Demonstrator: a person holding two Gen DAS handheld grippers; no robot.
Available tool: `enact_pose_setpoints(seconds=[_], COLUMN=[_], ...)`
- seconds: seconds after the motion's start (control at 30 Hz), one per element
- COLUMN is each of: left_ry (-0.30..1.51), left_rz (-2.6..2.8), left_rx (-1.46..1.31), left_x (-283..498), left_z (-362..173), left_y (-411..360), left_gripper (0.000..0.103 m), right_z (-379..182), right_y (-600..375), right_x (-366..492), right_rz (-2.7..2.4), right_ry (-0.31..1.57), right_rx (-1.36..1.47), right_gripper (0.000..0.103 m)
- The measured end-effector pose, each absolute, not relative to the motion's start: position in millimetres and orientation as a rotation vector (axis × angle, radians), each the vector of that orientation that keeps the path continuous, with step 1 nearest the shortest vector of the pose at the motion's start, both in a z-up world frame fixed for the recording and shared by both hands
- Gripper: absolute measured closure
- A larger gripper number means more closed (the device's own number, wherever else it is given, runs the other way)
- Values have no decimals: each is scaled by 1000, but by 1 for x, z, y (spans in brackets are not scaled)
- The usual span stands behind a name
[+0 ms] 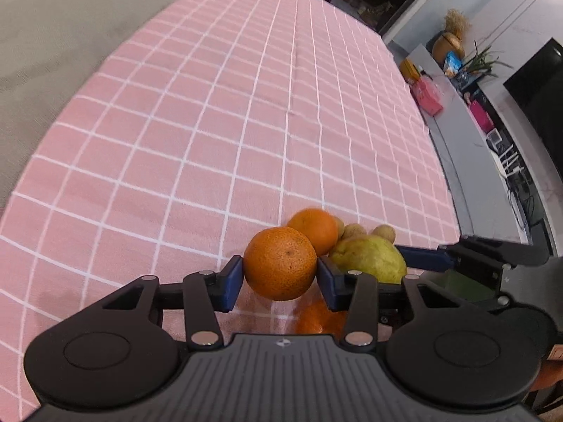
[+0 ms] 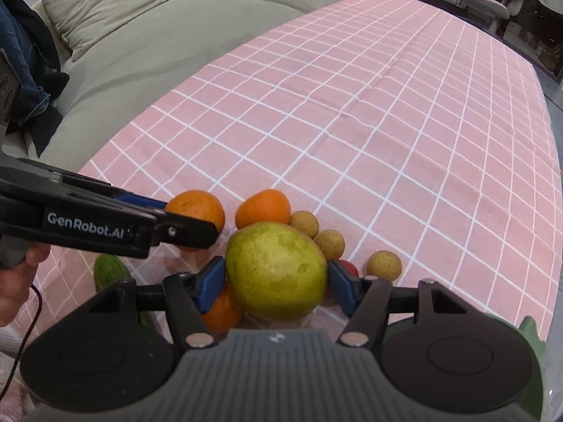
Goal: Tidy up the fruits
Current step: 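Carry the orange with the left tool while the right tool carries the pear to the colander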
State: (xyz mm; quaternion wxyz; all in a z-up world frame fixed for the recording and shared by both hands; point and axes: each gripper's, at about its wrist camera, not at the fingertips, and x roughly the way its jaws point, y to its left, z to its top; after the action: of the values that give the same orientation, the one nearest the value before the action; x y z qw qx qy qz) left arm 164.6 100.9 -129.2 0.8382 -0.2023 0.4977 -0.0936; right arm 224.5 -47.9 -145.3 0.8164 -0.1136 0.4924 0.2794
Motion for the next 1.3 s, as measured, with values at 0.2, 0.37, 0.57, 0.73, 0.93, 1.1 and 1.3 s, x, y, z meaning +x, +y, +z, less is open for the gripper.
enact_pose_setpoints(seconds=[0.2, 0.37, 0.57, 0.73, 0.93, 1.1, 1.3], left_ry=[997, 966, 931, 913, 918, 943, 971], left_rz=[-191, -213, -274, -366, -498, -591, -654], left_rx=[-426, -454, -433, -410, -319, -221, -103], left_x=[158, 152, 142, 135, 127, 115, 107], left_z=[-104, -85, -61, -45, -39, -46, -59], left_y=[105, 105, 92, 66, 21, -19, -56], left_gripper=[52, 52, 52, 52, 52, 52, 52], right_z=[-122, -95, -63, -44, -40, -49, -67], right_y=[-51, -58, -80, -111, -148, -172, -188], right_x=[214, 198, 172, 150, 126, 116, 115], right_rz=[581, 573, 545, 496, 422, 366, 328], right_ry=[1006, 958, 911, 894, 913, 955, 1000], right_rx=[-204, -161, -107, -62, -73, -107, -166], right_gripper=[42, 42, 42, 42, 42, 42, 42])
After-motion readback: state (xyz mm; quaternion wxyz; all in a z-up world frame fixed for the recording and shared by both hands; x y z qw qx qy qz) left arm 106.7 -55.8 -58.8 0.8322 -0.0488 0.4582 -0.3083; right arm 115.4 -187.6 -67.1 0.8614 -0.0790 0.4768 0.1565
